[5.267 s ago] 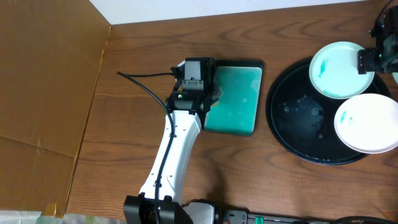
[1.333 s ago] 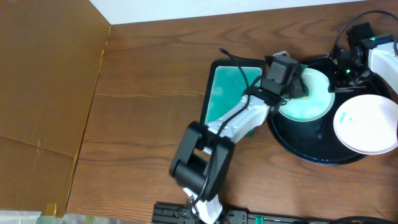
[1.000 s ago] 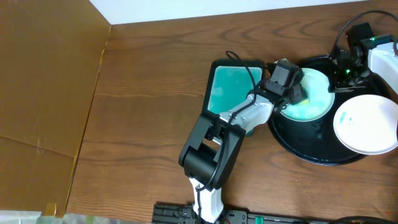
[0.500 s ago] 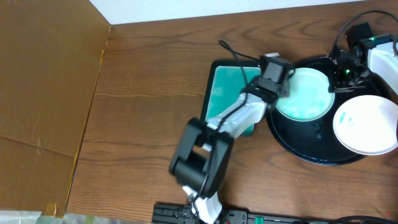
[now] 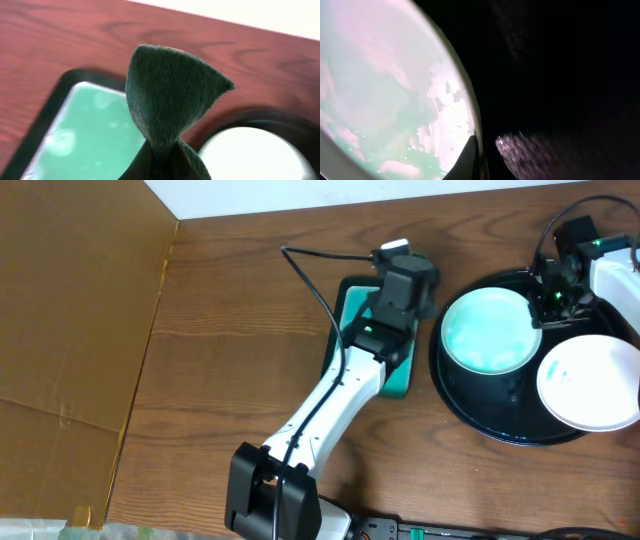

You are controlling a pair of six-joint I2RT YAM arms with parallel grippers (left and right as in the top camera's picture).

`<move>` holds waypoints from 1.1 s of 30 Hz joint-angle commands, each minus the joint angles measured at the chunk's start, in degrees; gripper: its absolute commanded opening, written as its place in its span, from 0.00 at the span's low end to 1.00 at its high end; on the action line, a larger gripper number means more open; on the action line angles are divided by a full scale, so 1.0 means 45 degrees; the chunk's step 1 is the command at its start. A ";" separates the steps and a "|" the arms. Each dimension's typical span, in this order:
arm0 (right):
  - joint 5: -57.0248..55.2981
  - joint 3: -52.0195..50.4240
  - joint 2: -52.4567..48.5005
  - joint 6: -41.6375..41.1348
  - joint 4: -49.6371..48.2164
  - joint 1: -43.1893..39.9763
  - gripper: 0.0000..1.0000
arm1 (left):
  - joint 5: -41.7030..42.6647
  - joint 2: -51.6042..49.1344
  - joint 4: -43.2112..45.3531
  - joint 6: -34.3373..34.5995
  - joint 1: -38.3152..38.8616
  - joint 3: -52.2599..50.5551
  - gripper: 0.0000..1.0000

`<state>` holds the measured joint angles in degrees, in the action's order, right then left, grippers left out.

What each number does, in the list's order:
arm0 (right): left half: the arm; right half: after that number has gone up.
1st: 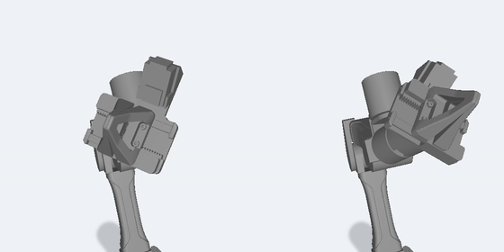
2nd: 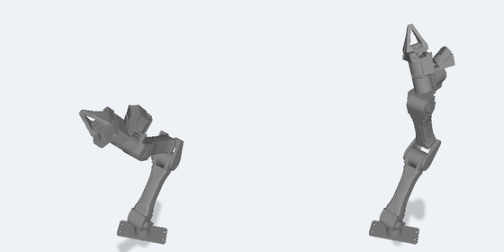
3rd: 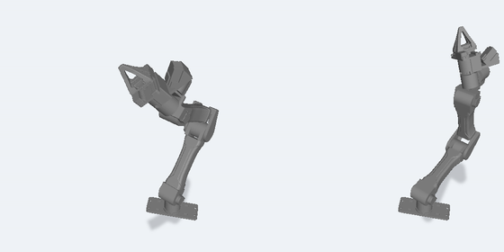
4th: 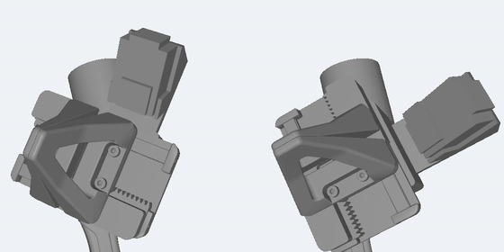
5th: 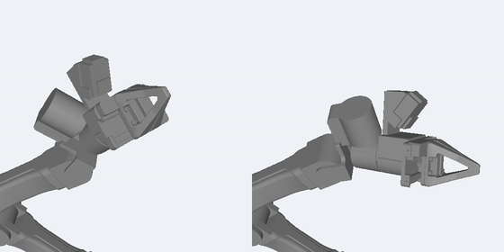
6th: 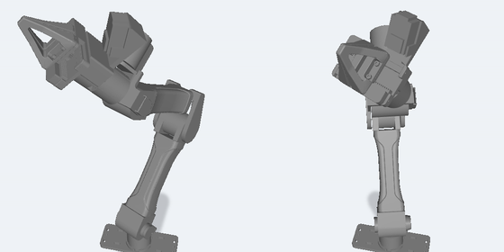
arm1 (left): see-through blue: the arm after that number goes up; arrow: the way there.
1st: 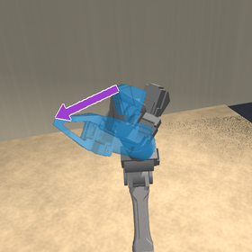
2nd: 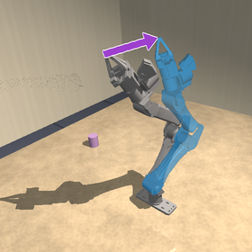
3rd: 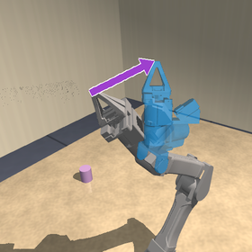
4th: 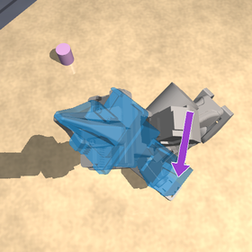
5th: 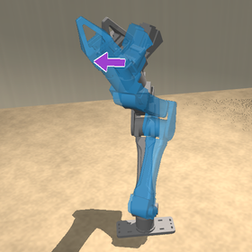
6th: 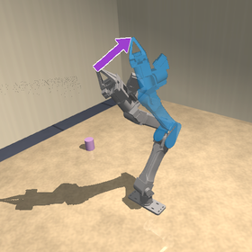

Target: Clean dirty plates on tray and stack at the side

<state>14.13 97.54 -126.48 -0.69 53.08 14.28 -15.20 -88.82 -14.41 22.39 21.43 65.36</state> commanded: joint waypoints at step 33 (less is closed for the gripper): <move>-1.8151 0.0039 0.4648 0.8126 -0.3502 0.7028 0.01 | -0.0306 0.0209 -0.3366 -0.0160 -0.3701 -0.0092 0.07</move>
<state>-66.94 97.43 -106.43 36.88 37.56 46.39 -15.59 -88.82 -29.58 22.39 4.97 65.34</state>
